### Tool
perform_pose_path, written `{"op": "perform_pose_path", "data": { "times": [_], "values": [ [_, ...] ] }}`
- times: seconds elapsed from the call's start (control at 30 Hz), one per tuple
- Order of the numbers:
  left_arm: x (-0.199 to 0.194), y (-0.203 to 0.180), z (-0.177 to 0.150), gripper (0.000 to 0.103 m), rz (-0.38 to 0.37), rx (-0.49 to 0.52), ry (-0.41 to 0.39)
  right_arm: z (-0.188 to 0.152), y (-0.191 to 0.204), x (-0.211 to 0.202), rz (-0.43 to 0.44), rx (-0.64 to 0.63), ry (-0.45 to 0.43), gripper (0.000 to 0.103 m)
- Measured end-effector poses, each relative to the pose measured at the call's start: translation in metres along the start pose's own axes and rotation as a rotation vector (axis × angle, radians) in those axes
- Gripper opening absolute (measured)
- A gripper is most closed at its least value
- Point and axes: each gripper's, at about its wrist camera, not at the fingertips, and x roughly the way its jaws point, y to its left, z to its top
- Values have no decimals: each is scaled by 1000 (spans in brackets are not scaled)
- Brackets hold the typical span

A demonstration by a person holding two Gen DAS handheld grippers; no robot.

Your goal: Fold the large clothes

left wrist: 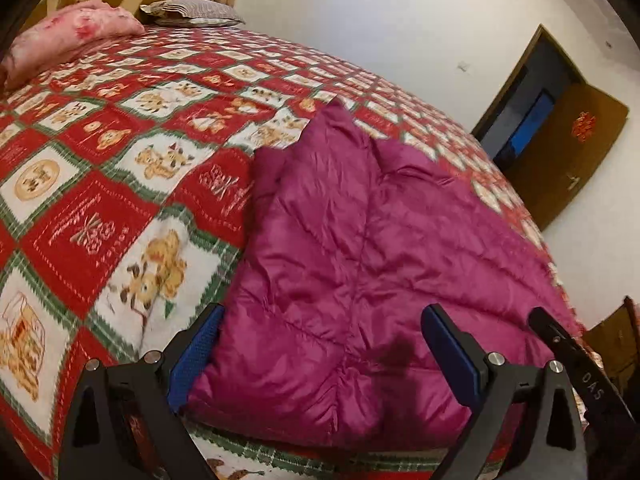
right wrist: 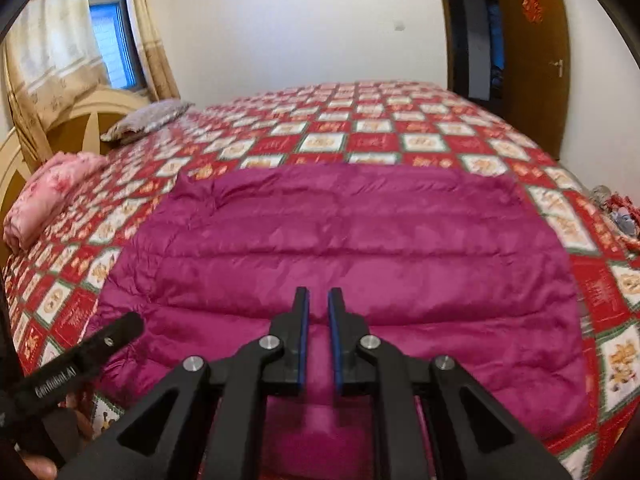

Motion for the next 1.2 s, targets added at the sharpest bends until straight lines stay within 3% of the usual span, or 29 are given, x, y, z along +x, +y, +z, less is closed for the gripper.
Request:
{"op": "perform_pose_path", "data": {
  "times": [0.13, 0.37, 0.4, 0.43, 0.47, 0.53, 0.73, 0.93, 1.1, 1.2],
  "values": [
    [3, 4, 0, 98, -29, -52, -18, -16, 2, 18, 3, 6, 38, 15],
    [4, 3, 8, 97, -239, -176, -49, -21, -17, 27, 85, 104, 75, 14],
    [3, -2, 11, 87, -247, -156, -52, -22, -19, 27, 100, 123, 76, 14],
    [2, -8, 13, 66, -245, -125, -59, -23, -22, 27, 114, 141, 76, 14],
    [-1, -13, 15, 57, -242, -99, -64, -24, -23, 28, 125, 155, 77, 14],
    [-6, -26, 23, 27, -248, -43, -85, -24, -23, 28, 133, 173, 81, 14],
    [-24, -53, 45, 14, -357, 43, -118, -24, -26, 26, 160, 228, 106, 14],
    [-61, -98, 47, 12, -437, 254, -157, -34, -36, 30, 408, 469, 195, 13],
    [-79, -123, 34, 12, -440, 437, -177, -43, -3, 33, 607, 485, 268, 10],
    [-85, -130, 21, 12, -427, 552, -194, -43, -12, 20, 625, 484, 248, 11]
  ]
}}
